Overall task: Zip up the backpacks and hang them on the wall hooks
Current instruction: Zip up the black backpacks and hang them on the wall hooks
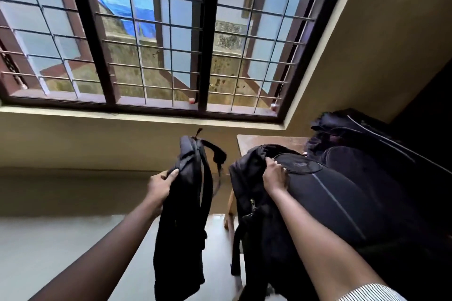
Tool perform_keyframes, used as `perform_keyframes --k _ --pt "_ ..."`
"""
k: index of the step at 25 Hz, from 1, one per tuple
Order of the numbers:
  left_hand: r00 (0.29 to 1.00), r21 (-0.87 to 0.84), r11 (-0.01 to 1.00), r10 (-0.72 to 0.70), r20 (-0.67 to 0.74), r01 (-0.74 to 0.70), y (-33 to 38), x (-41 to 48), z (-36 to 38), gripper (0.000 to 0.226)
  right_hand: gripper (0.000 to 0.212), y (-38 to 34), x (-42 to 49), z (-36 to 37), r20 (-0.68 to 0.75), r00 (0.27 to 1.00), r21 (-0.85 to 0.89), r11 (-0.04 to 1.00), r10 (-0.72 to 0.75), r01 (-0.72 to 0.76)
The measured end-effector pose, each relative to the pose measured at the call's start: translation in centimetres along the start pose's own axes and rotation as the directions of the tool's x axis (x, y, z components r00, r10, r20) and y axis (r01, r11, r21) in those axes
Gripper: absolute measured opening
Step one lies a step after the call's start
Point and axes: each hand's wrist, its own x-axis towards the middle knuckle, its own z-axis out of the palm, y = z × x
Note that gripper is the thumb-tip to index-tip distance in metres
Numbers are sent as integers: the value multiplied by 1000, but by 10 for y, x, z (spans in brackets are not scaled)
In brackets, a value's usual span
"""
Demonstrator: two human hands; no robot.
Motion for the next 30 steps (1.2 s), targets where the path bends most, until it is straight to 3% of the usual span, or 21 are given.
perform_keyframes --k 3,6,10,14,20,22,25,30 --pt "997 110 994 -22 71 15 -8 28 5 30 32 -10 24 9 5 999 3 1000 31 -31" --pt "999 157 987 -43 4 42 4 50 -17 31 28 -12 38 15 17 997 -14 998 69 -68" --pt "994 -91 991 -98 53 102 27 58 -79 25 28 -40 33 17 -6 999 32 999 42 -42" --pt "992 -156 980 -115 56 122 51 68 -124 24 41 -114 14 19 8 998 120 991 -61 60" --pt "989 -228 973 -68 -131 36 62 70 -204 11 36 -288 -12 43 5 932 376 865 -362 333" --pt "957 -301 954 -91 -276 4 64 61 -264 11 35 -349 -25 56 4 907 457 808 -422 373" --pt "919 -296 954 -72 -387 -50 65 41 -341 13 42 -417 -38 79 44 872 502 765 -488 403" --pt "749 -257 959 -83 -657 -119 51 12 -457 14 41 -535 -83 133 170 655 660 579 -736 479"
